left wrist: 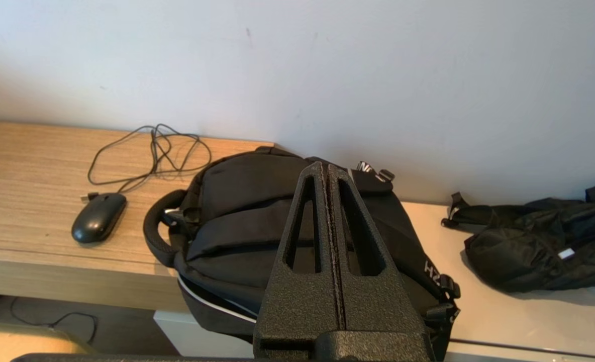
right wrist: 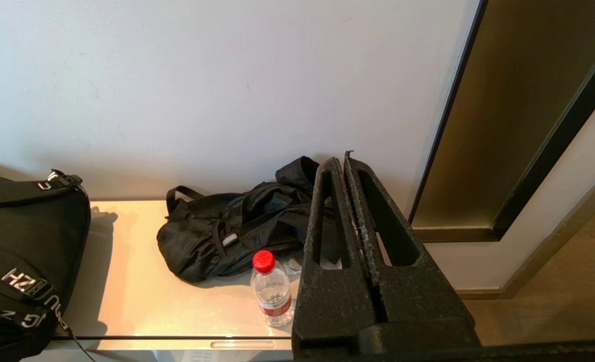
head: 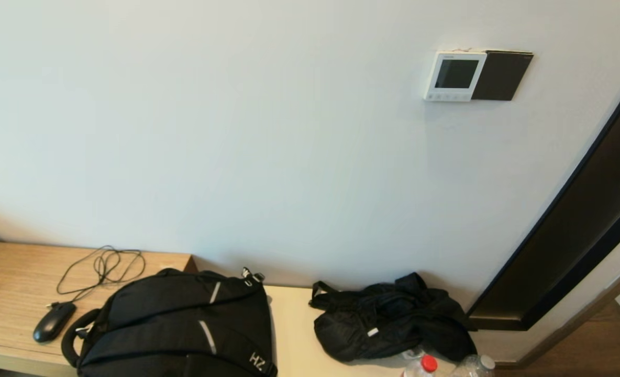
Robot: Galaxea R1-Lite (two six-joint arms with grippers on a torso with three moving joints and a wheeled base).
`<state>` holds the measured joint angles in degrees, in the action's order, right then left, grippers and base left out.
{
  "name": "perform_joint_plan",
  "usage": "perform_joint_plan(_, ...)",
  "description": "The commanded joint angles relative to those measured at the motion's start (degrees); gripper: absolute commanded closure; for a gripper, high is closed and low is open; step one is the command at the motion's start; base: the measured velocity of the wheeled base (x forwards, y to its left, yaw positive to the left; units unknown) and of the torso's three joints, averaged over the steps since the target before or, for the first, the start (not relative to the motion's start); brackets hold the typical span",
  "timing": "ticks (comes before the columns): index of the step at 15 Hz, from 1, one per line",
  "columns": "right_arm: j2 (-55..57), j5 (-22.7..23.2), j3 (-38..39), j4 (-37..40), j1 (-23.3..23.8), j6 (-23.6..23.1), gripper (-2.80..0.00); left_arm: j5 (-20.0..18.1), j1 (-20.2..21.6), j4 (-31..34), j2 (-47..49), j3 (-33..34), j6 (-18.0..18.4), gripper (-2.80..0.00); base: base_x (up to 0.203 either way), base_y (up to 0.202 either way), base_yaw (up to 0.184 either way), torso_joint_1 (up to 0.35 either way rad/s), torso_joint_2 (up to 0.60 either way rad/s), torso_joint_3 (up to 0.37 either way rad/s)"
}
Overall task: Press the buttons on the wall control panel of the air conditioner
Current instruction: Turn on the central air conditioner
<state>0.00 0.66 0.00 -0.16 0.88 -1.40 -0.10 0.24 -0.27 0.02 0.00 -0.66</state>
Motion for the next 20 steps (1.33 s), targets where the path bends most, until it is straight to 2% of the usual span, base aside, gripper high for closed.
perform_joint_plan(1, 0.1, 0.0, 0.0, 0.0, 0.0, 0.0, 0.00, 0.0, 0.0, -0.1, 0.0, 0.0, 0.0, 0.00, 0.000, 0.000, 0.000, 0.000, 0.00, 0.000)
perform_joint_plan(10, 0.1, 0.0, 0.0, 0.0, 0.0, 0.0, 0.00, 0.0, 0.0, 0.0, 0.0, 0.0, 0.0, 0.00, 0.000, 0.000, 0.000, 0.000, 0.00, 0.000)
perform_joint_plan(13, -0.1, 0.1, -0.2, -0.2, 0.0, -1.3, 0.00, 0.0, 0.0, -0.1, 0.0, 0.0, 0.0, 0.00, 0.000, 0.000, 0.000, 0.000, 0.00, 0.000)
perform_joint_plan(17, 3.0, 2.4, -11.4, 2.2, -0.1, -1.8, 0.00, 0.0, 0.0, 0.0, 0.0, 0.0, 0.0, 0.00, 0.000, 0.000, 0.000, 0.000, 0.00, 0.000)
perform_joint_plan(20, 15.6, 5.6, -21.3, 2.8, 0.1, -2.1, 0.00, 0.0, 0.0, 0.0, 0.0, 0.0, 0.0, 0.00, 0.000, 0.000, 0.000, 0.000, 0.00, 0.000)
